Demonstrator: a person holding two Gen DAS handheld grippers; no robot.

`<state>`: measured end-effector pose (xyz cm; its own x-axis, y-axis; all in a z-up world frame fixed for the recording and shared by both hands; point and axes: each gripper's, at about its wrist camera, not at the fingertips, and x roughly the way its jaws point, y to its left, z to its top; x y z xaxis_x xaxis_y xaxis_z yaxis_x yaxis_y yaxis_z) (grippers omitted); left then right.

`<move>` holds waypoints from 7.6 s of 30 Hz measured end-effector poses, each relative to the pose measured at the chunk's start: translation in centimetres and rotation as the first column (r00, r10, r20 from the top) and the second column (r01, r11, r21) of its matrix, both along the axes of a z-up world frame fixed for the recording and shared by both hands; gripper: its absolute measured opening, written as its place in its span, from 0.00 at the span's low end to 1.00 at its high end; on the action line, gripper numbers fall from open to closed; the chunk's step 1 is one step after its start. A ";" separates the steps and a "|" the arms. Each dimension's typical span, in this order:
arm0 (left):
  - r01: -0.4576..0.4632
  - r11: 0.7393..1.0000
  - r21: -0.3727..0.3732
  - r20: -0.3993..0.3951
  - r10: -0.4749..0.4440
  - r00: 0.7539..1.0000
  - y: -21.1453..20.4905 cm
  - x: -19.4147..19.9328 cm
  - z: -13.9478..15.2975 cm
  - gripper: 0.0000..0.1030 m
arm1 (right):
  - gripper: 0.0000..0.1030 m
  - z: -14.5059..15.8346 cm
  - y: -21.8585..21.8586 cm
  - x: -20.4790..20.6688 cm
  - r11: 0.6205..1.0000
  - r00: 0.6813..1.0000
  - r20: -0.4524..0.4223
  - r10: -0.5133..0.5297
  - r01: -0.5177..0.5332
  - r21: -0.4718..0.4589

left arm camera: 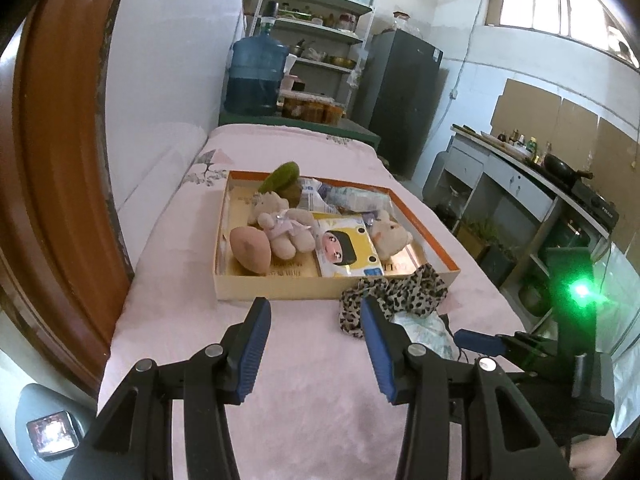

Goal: Organize soft objects
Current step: 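Grasp the second green tissue pack with the right tool while the left tool grasps the leopard scarf, then carry the leopard scarf over the box with the left tool while the right tool carries the tissue pack, then lower the scarf into the box and open the left tool while the right tool releases the tissue pack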

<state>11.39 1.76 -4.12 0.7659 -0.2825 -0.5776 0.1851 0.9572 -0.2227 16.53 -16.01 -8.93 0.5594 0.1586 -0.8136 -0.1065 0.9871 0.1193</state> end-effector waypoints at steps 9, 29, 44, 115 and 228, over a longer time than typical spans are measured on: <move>0.028 1.000 0.006 -0.028 -0.028 0.999 -0.2 0.7 -1.1 0.45 | 0.72 -1.2 0.9 1.2 0.996 0.999 -0.013 -0.039 0.038 -0.080; 0.087 0.996 0.023 -0.079 -0.085 0.993 -2.1 2.6 -3.2 0.45 | 0.53 -2.1 0.7 1.1 0.997 1.000 0.001 -0.025 0.025 -0.073; 0.215 0.977 -0.001 -0.170 -0.212 0.962 -4.5 5.9 -5.2 0.56 | 0.50 -0.9 -3.0 -2.2 0.999 0.999 0.012 -0.050 0.050 -0.006; 0.017 1.000 -0.023 0.059 -0.015 0.998 -2.9 5.2 4.3 0.06 | 0.50 8.6 -3.1 0.3 1.000 0.966 0.259 -0.023 0.017 0.027; -0.100 0.994 0.040 -0.065 0.102 0.993 -0.6 18.2 -2.3 0.66 | 0.59 2.0 1.7 15.5 0.986 0.972 0.167 0.166 -0.167 -0.007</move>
<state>29.60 1.17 -6.41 0.7489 -0.1834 -0.6369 0.0727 0.9779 -0.1961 32.05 -14.33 -6.95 0.6519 0.2664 -0.7100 -0.2879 0.9531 0.0933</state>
